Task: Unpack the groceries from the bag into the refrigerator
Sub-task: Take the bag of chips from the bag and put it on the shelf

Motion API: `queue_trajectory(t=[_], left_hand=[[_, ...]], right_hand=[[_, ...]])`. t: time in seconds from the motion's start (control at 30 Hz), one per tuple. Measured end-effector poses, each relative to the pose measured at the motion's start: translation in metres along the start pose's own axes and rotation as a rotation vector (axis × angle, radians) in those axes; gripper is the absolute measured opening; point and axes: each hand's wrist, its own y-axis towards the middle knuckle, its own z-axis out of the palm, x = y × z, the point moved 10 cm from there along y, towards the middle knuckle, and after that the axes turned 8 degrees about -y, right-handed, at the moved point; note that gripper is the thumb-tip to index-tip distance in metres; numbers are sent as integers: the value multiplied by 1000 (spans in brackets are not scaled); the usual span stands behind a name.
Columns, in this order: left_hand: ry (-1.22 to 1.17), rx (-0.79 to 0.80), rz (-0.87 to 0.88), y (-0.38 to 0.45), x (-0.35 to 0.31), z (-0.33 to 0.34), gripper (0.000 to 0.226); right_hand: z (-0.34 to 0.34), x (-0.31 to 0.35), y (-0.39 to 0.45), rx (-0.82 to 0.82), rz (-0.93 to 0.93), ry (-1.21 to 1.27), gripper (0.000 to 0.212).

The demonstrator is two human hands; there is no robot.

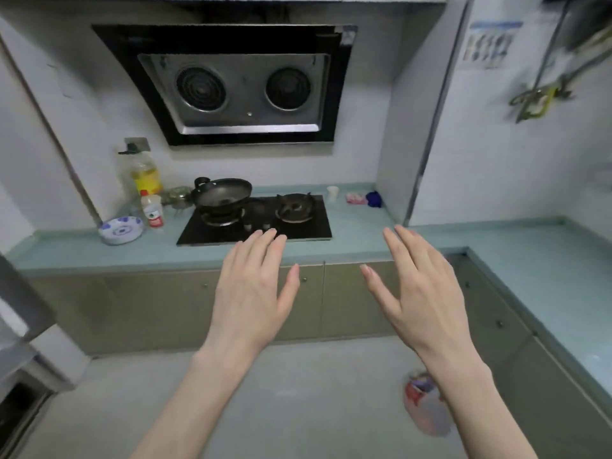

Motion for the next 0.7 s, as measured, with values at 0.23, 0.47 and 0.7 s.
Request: queue_trajectory(t=[0.23, 0.47, 0.7], left_hand=[[-125, 107, 166, 32, -126, 111, 51], [-235, 236, 268, 37, -207, 188, 53], [-341, 304, 341, 50, -242, 260, 53]], right_hand=[[6, -158, -50, 42, 197, -143, 66], [10, -250, -95, 47, 349, -168, 61], [41, -299, -116, 73, 472, -186, 63]])
